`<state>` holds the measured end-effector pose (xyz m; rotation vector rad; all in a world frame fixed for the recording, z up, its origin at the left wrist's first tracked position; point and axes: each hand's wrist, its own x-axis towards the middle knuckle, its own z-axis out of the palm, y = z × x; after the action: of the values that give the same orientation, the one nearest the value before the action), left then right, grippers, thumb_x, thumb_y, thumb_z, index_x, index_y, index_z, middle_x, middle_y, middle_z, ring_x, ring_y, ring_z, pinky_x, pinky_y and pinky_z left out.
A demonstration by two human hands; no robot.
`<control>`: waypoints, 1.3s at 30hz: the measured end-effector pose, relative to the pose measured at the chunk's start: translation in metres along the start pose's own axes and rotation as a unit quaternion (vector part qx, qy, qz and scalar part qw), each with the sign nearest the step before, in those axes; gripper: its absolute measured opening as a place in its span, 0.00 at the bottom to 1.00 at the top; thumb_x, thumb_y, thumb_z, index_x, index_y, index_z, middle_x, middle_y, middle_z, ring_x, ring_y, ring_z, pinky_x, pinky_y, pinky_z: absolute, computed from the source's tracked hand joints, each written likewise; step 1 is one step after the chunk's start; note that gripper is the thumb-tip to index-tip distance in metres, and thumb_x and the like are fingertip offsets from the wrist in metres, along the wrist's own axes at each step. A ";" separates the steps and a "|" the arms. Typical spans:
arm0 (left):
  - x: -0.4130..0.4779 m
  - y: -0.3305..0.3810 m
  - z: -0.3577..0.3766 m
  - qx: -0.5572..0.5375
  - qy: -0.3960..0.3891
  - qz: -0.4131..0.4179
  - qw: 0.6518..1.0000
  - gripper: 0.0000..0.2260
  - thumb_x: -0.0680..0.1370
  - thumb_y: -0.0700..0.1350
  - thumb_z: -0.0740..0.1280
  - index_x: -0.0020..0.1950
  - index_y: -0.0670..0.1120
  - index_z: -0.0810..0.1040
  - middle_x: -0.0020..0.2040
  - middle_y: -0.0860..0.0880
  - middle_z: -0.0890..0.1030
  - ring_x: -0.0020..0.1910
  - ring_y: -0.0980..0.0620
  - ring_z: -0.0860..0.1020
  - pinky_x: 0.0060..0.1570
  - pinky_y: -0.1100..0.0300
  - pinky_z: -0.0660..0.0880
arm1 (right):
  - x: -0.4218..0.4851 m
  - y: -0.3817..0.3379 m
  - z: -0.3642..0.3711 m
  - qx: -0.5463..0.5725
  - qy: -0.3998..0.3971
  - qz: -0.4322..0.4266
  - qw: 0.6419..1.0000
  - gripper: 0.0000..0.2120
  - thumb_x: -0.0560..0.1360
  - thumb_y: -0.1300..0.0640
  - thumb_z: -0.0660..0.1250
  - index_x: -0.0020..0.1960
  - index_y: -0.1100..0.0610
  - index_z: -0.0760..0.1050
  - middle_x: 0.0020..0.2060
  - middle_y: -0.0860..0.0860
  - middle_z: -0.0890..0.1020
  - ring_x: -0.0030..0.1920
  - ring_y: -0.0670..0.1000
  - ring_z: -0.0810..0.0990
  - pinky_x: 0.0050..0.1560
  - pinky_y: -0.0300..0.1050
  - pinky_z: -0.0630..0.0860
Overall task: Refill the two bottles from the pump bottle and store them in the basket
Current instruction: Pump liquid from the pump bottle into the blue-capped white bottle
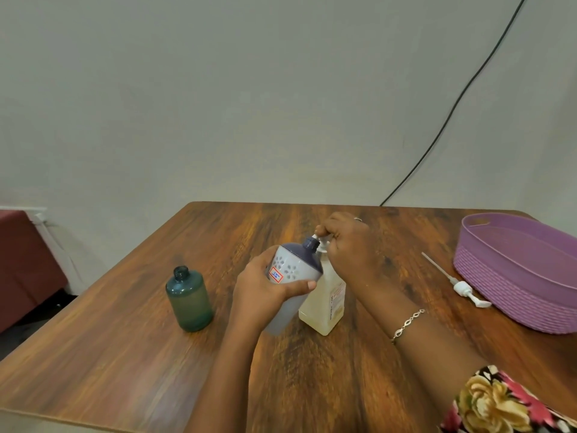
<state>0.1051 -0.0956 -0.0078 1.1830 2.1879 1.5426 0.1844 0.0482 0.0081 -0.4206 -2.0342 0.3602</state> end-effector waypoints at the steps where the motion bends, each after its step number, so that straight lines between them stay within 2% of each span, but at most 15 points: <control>1: 0.000 -0.002 0.000 0.001 0.002 0.002 1.000 0.26 0.60 0.58 0.77 0.53 0.62 0.69 0.50 0.57 0.77 0.47 0.58 0.75 0.42 0.61 0.74 | -0.001 0.001 0.001 0.001 0.000 0.000 1.000 0.08 0.63 0.69 0.61 0.32 0.62 0.78 0.31 0.54 0.79 0.34 0.56 0.76 0.33 0.51 0.75; 4: 0.000 -0.005 -0.001 0.010 -0.003 -0.004 1.000 0.28 0.60 0.59 0.76 0.55 0.61 0.70 0.51 0.56 0.77 0.48 0.57 0.76 0.45 0.57 0.76 | 0.000 -0.001 -0.001 0.009 -0.002 0.004 1.000 0.08 0.65 0.69 0.61 0.34 0.64 0.79 0.32 0.55 0.80 0.35 0.56 0.77 0.35 0.50 0.75; 7: 0.001 -0.003 -0.002 0.001 -0.003 0.000 1.000 0.27 0.62 0.56 0.77 0.56 0.59 0.70 0.51 0.56 0.77 0.48 0.56 0.76 0.46 0.57 0.76 | 0.004 -0.003 -0.006 0.007 0.001 0.005 1.000 0.09 0.67 0.72 0.63 0.36 0.64 0.80 0.34 0.56 0.80 0.35 0.55 0.77 0.36 0.48 0.75; 10: 0.002 -0.001 -0.001 -0.015 -0.007 0.000 1.000 0.23 0.63 0.55 0.77 0.51 0.62 0.69 0.47 0.59 0.76 0.46 0.58 0.75 0.43 0.61 0.74 | -0.001 -0.005 -0.004 -0.009 0.024 -0.019 0.999 0.10 0.65 0.71 0.60 0.35 0.63 0.79 0.33 0.55 0.80 0.34 0.54 0.77 0.33 0.46 0.74; 13: 0.001 -0.002 0.001 -0.019 -0.005 -0.005 1.000 0.22 0.58 0.60 0.74 0.48 0.64 0.70 0.48 0.59 0.77 0.47 0.58 0.76 0.45 0.57 0.76 | -0.005 -0.006 -0.001 -0.040 0.027 -0.037 0.998 0.09 0.62 0.70 0.59 0.33 0.63 0.77 0.31 0.55 0.79 0.32 0.54 0.76 0.30 0.44 0.72; 16: 0.000 -0.005 0.003 -0.021 -0.002 -0.015 1.000 0.22 0.56 0.60 0.72 0.47 0.64 0.69 0.46 0.60 0.76 0.46 0.58 0.76 0.46 0.55 0.77 | -0.005 -0.004 0.001 -0.030 0.016 -0.028 0.999 0.09 0.61 0.71 0.59 0.32 0.63 0.77 0.31 0.55 0.79 0.32 0.55 0.75 0.31 0.46 0.72; 19: -0.001 -0.002 0.000 -0.022 -0.001 -0.007 1.000 0.24 0.58 0.59 0.74 0.50 0.63 0.70 0.47 0.59 0.77 0.47 0.57 0.76 0.45 0.56 0.76 | 0.000 -0.005 -0.004 0.005 0.006 -0.005 1.000 0.09 0.63 0.69 0.59 0.33 0.62 0.78 0.31 0.54 0.79 0.33 0.55 0.76 0.34 0.48 0.74; 22: 0.000 0.000 -0.003 -0.022 0.001 -0.003 1.000 0.23 0.64 0.53 0.78 0.54 0.59 0.72 0.47 0.58 0.77 0.47 0.57 0.76 0.44 0.58 0.75 | 0.011 -0.008 -0.008 0.018 0.002 0.021 1.000 0.10 0.63 0.67 0.57 0.33 0.63 0.78 0.31 0.55 0.80 0.34 0.55 0.76 0.35 0.45 0.72; 26: 0.000 0.000 -0.003 -0.019 -0.006 -0.002 1.000 0.22 0.65 0.49 0.77 0.52 0.61 0.70 0.45 0.60 0.76 0.45 0.59 0.75 0.41 0.62 0.73 | 0.000 -0.006 -0.001 -0.014 0.028 -0.017 0.999 0.09 0.64 0.72 0.61 0.32 0.63 0.77 0.29 0.54 0.78 0.31 0.54 0.75 0.33 0.40 0.68; 30: 0.000 0.001 -0.002 -0.016 -0.008 -0.002 1.000 0.23 0.65 0.49 0.77 0.56 0.56 0.73 0.47 0.58 0.77 0.45 0.59 0.76 0.41 0.62 0.73 | -0.002 0.001 0.004 -0.020 0.014 -0.013 1.000 0.09 0.64 0.72 0.61 0.32 0.62 0.77 0.30 0.53 0.78 0.32 0.55 0.75 0.32 0.48 0.73; 34: 0.001 0.003 -0.005 -0.005 -0.009 -0.007 1.000 0.29 0.65 0.49 0.77 0.64 0.50 0.73 0.54 0.51 0.78 0.49 0.53 0.76 0.46 0.57 0.75 | 0.001 -0.003 -0.008 0.022 0.011 0.003 1.000 0.11 0.67 0.65 0.59 0.37 0.63 0.80 0.34 0.55 0.81 0.36 0.53 0.77 0.37 0.45 0.74; 37: 0.002 0.003 -0.006 0.002 -0.007 0.000 1.000 0.31 0.65 0.49 0.77 0.65 0.48 0.72 0.55 0.50 0.77 0.50 0.52 0.76 0.45 0.59 0.74 | 0.011 -0.003 -0.010 0.025 0.006 0.011 1.000 0.07 0.67 0.68 0.63 0.35 0.63 0.79 0.33 0.56 0.81 0.35 0.55 0.78 0.37 0.48 0.75; 39: 0.000 0.001 -0.006 -0.001 -0.010 0.000 1.000 0.30 0.65 0.49 0.77 0.64 0.48 0.72 0.53 0.52 0.77 0.48 0.54 0.75 0.43 0.61 0.73 | 0.005 -0.003 -0.004 0.013 0.024 -0.003 1.000 0.08 0.67 0.69 0.61 0.34 0.63 0.78 0.32 0.55 0.79 0.35 0.55 0.76 0.35 0.46 0.72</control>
<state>0.1020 -0.0995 -0.0038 1.1912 2.1750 1.5256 0.1855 0.0484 0.0150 -0.4029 -1.9811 0.3693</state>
